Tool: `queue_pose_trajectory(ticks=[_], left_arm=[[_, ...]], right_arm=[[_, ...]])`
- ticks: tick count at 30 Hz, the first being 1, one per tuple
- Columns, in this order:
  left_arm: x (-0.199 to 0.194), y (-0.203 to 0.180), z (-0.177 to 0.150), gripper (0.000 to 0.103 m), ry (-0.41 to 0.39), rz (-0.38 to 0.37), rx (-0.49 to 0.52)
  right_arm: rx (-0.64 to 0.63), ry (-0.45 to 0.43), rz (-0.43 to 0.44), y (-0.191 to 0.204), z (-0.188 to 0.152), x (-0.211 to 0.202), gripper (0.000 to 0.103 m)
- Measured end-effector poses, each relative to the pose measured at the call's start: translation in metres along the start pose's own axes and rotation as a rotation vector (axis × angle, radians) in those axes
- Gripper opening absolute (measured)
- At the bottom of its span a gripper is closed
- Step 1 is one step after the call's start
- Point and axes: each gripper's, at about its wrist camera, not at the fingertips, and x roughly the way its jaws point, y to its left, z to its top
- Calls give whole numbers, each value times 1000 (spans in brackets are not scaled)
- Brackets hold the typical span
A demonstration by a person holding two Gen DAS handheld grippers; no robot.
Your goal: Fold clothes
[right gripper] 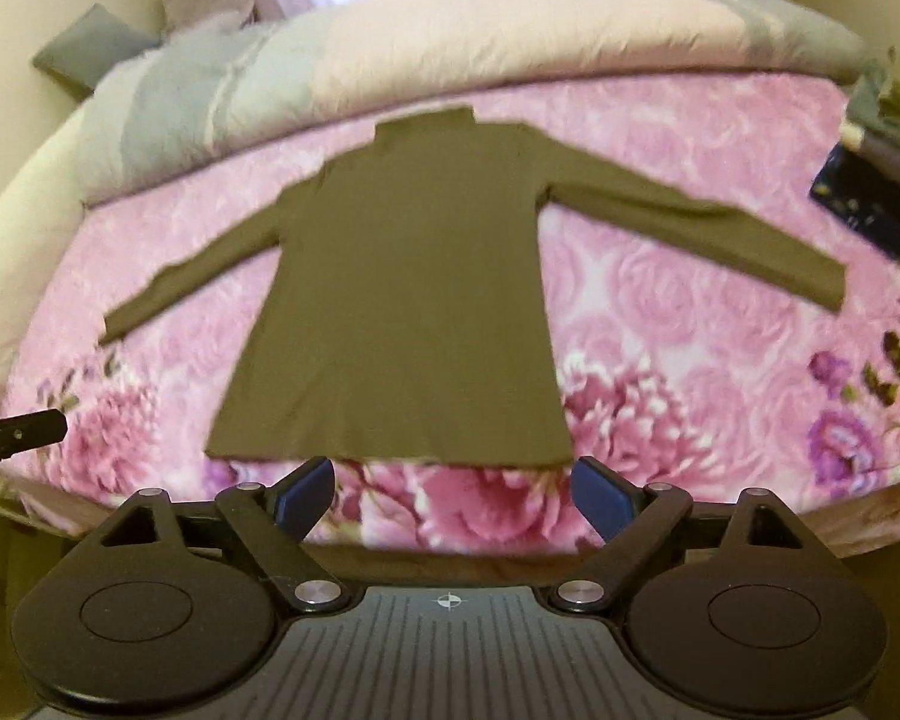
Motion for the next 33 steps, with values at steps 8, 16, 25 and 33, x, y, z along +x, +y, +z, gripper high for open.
queue_pose_trajectory(ticks=[8, 16, 25, 33], left_arm=[[-23, -20, 11, 42, 17, -8, 55], [-39, -7, 9, 42, 27, 48, 62], [-53, 7, 5, 42, 32, 83, 70], [-56, 20, -10, 44, 58, 103, 50]], right_arm=[[45, -20, -25, 8, 6, -42, 89], [56, -2, -109, 22, -6, -58, 89], [-10, 29, -114, 49, -15, -57, 89], [-51, 77, -114, 65, -25, -48, 89]])
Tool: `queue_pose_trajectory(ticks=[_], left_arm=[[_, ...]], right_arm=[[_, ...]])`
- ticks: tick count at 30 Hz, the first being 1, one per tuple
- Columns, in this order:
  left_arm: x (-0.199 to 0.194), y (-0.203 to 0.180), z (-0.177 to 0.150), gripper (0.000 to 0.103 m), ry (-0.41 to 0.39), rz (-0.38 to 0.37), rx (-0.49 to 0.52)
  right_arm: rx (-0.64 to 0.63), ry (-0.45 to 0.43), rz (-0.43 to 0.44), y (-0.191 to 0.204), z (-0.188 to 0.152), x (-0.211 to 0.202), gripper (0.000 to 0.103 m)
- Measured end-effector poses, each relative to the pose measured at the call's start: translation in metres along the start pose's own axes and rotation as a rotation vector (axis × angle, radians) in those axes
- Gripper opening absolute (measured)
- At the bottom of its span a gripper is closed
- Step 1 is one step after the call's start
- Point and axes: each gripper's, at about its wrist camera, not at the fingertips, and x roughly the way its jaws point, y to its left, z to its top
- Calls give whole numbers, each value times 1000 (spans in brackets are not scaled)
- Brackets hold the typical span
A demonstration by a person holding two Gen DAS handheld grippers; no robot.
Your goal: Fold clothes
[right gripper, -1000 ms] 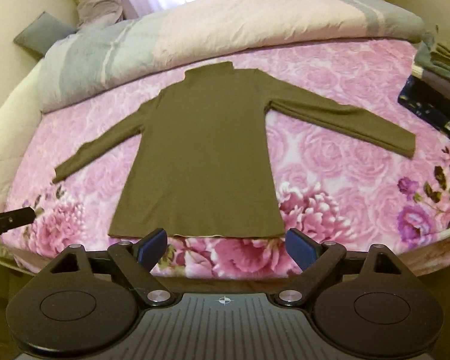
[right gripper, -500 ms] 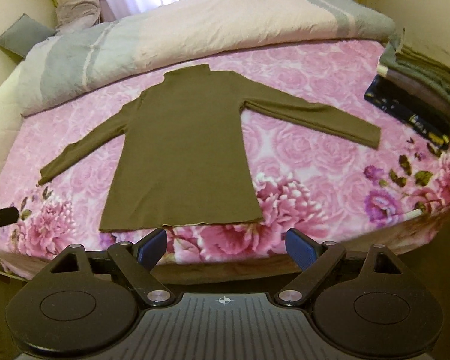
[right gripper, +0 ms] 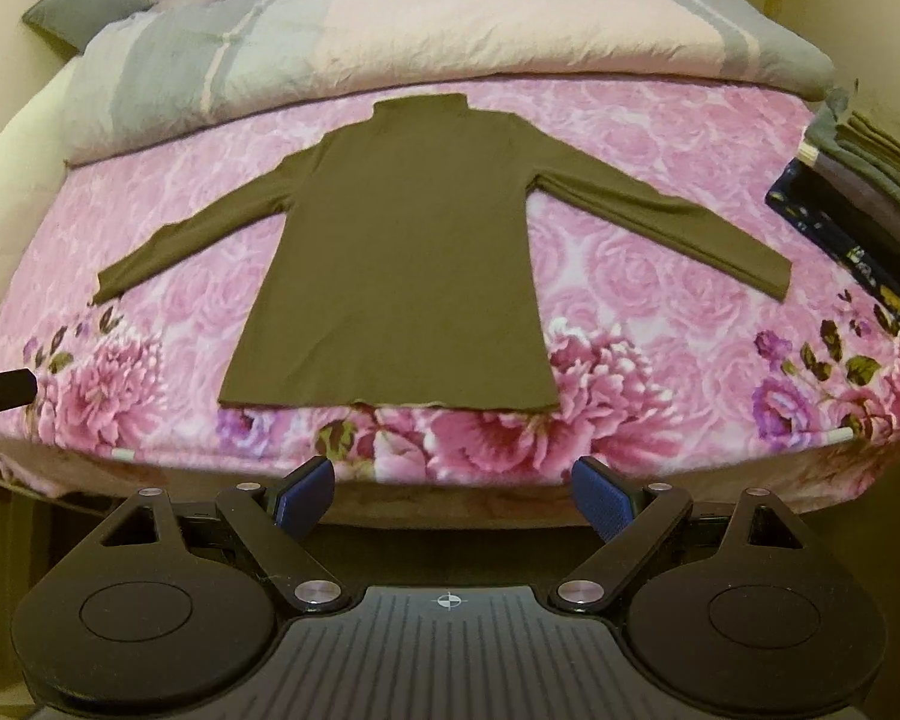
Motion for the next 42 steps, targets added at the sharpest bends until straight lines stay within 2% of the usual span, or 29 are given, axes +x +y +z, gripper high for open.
queue_pose_trajectory(ticks=[15, 30, 42], left_arm=[[8, 1, -19, 46, 56, 10, 3], [15, -40, -9, 48, 52, -44, 93], [12, -43, -6, 50, 38, -46, 86]], right_arm=[[-23, 55, -2, 7, -15, 10, 89], [46, 65, -42, -21, -19, 5, 89], [25, 44, -36, -23, -12, 1, 89]])
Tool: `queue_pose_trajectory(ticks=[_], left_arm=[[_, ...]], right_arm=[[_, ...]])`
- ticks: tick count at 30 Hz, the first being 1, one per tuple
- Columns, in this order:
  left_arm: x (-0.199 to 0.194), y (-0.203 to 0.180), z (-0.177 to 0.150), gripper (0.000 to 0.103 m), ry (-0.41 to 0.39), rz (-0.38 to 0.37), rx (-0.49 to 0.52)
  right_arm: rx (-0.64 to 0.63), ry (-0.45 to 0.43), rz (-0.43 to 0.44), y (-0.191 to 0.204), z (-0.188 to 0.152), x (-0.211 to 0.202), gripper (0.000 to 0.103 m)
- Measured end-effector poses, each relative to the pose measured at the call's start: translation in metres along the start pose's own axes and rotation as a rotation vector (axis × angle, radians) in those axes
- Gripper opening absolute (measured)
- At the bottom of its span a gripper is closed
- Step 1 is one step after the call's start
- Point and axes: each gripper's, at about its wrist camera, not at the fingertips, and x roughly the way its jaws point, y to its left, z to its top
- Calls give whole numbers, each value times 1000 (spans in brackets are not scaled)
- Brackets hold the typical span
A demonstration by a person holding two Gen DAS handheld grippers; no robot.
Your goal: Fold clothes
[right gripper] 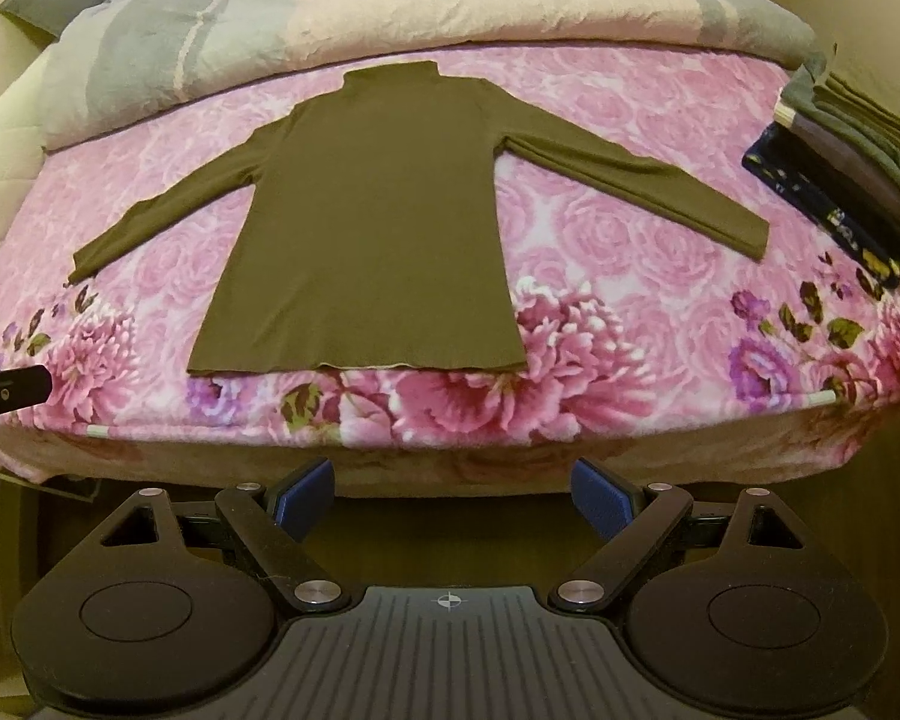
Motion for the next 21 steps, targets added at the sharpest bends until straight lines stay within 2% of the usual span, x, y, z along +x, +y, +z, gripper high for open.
queue_pose_trajectory(ticks=[14, 21], left_arm=[[8, 3, 14, 50, -21, 29, -87], [14, 8, 19, 50, -36, 39, -142]], right_arm=[[-86, -30, 18, -5, 32, 7, 89], [-79, -23, 58, -13, 47, 21, 89]])
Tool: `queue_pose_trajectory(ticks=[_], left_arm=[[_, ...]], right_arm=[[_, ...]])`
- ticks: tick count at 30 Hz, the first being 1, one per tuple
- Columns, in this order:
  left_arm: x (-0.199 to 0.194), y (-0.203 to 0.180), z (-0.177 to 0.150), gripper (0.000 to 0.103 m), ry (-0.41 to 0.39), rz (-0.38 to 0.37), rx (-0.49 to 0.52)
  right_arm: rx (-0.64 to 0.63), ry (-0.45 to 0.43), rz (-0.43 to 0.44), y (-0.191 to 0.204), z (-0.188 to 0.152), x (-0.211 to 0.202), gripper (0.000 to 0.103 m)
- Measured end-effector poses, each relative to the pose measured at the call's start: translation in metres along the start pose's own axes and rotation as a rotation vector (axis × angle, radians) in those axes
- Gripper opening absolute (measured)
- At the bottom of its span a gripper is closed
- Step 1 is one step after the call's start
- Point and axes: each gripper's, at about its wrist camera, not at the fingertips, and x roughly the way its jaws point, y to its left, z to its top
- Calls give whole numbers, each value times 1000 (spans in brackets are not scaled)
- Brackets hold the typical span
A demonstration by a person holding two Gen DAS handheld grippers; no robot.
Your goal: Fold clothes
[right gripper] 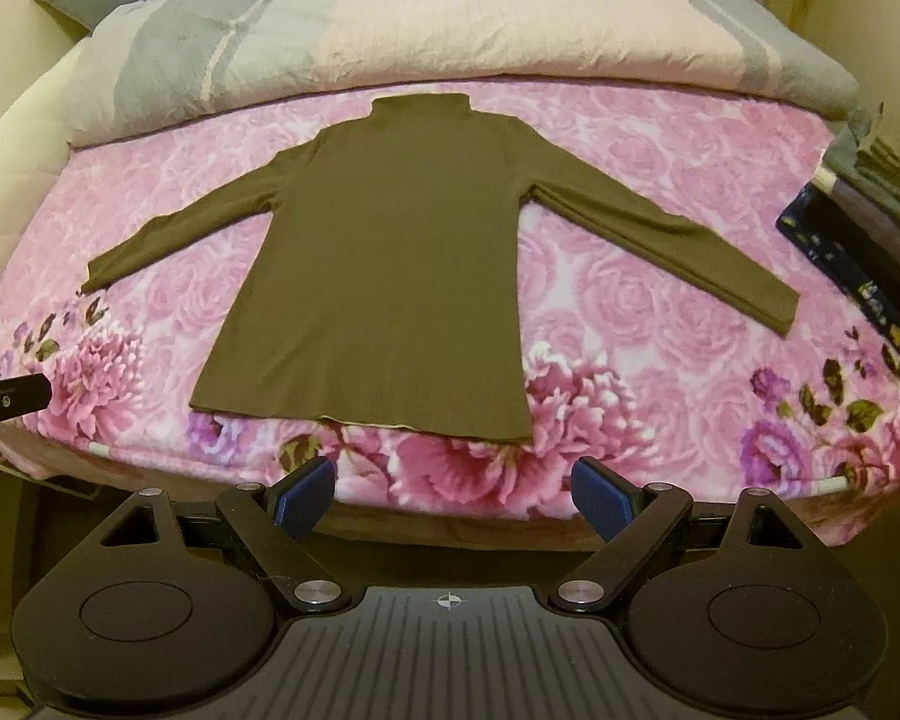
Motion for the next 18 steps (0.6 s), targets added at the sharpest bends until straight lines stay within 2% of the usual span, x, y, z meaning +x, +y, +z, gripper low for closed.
queue_pose_trajectory(ticks=[5, 10, 14, 18], left_arm=[[6, 28, 4, 50, 4, -17, -122], [27, 58, 7, 50, 29, -79, -272], [54, 72, 15, 49, 60, -103, -354], [89, 81, 36, 49, 87, -147, -448]], right_arm=[[27, 1, 28, -4, 5, 9, 89], [72, 35, 32, -10, 3, 27, 89], [131, 66, 11, -23, 0, 33, 89], [217, 71, -47, -43, 9, 41, 89]])
